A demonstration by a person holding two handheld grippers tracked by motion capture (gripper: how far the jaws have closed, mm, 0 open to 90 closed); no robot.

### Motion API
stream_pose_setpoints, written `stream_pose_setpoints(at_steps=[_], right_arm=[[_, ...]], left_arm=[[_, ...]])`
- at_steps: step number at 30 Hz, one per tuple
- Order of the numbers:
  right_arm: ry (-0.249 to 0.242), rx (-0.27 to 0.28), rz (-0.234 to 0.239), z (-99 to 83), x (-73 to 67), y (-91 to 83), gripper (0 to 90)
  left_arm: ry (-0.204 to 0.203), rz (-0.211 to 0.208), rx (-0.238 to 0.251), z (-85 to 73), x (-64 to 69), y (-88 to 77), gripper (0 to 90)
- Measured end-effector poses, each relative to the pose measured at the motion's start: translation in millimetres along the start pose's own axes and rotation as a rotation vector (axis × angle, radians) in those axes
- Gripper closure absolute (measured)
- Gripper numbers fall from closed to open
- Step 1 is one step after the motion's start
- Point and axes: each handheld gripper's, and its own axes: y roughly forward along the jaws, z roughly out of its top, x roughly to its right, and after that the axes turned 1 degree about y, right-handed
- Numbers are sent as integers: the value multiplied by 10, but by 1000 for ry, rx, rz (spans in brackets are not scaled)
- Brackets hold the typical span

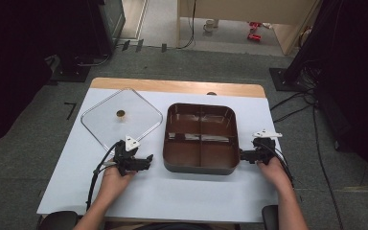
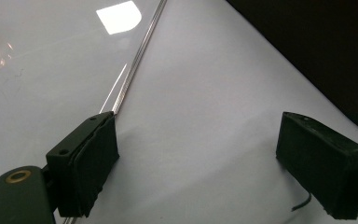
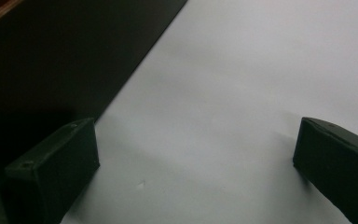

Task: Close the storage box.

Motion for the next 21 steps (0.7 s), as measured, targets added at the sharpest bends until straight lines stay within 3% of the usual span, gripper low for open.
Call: stream_pose_setpoints(at_steps=[5, 8, 21], right_arm=[[0, 0, 0, 0, 0, 0, 0], [0, 0, 0, 0, 0, 0, 0], [0, 0, 0, 0, 0, 0, 0]], left_arm=[[5, 4, 1, 1, 8, -2, 128], [28, 17, 8, -1, 33, -10, 138], [11, 3, 2, 1, 14, -5, 138]])
